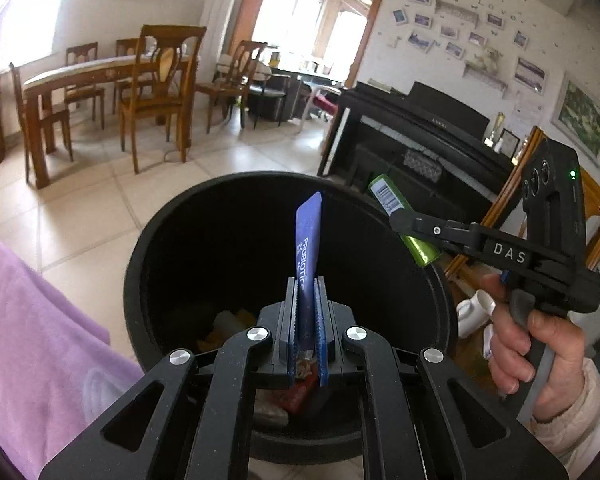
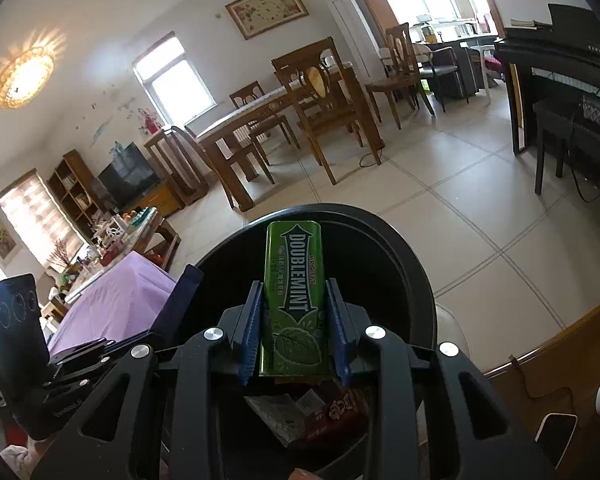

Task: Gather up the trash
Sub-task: 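Carry the blue stick and green gum pack to the black bin and open both tools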

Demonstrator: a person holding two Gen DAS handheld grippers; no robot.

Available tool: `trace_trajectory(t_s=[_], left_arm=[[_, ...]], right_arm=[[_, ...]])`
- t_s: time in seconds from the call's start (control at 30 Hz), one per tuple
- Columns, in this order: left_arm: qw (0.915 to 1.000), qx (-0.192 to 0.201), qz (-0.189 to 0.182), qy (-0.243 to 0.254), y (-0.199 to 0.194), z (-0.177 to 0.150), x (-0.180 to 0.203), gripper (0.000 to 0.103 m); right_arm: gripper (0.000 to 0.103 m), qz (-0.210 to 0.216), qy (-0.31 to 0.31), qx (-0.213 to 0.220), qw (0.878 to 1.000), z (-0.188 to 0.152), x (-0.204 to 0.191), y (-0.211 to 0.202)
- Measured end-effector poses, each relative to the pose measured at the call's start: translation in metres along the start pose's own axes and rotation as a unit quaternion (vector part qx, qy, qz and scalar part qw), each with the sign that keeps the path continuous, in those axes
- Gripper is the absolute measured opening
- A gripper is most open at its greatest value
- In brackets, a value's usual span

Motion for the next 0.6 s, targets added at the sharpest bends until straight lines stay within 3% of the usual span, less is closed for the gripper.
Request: trace_trajectory(t_s=[0.27,0.33,0.37,0.4,0.43,0.47,0.6], left_arm=[[0.9998,-0.016,0.011,-0.003,0.01,-0.002,-0.002,0.012],[0.9997,-0.021,0.015,-0.005,0.011,-0.001,-0.001,0.034],[0.9996,-0.019,0.02,-0.006,0.013,0.002,0.001,0.064],[0.9994,-0.014,0.03,-0.005,0.011,0.003,0.001,0.084],[0.9994,-0.007,0.034,-0.002,0.009,0.004,0.002,0.086],[0.9995,-0.002,0.031,0.0,0.006,0.005,0.002,0.086],[0.9995,-0.002,0.03,0.001,0.004,0.003,0.0,0.094]], right_arm=[[0.031,0.001,0.003,-0.009,1.0,-0.002,0.008,0.006],[0.034,0.003,0.001,-0.01,1.0,0.0,0.006,0.005],[0.034,0.007,0.001,-0.012,1.0,0.001,0.006,0.005],[0.041,0.012,0.002,-0.011,1.0,0.002,0.006,0.004],[0.048,0.014,0.001,-0.01,1.0,0.001,0.004,0.003],[0.063,0.013,-0.001,-0.005,1.0,0.002,0.003,0.001],[0.067,0.021,-0.006,-0.001,1.0,0.003,0.001,0.0]])
Point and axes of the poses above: each gripper's, at about its wrist camera, not at the fingertips, and y roughly the way its jaws point, x to its right, z to its top, the point moved 3 cm from there along y, roughly the way its jaws point, and after that the axes turned 1 degree about -y, right-handed, at the moved point
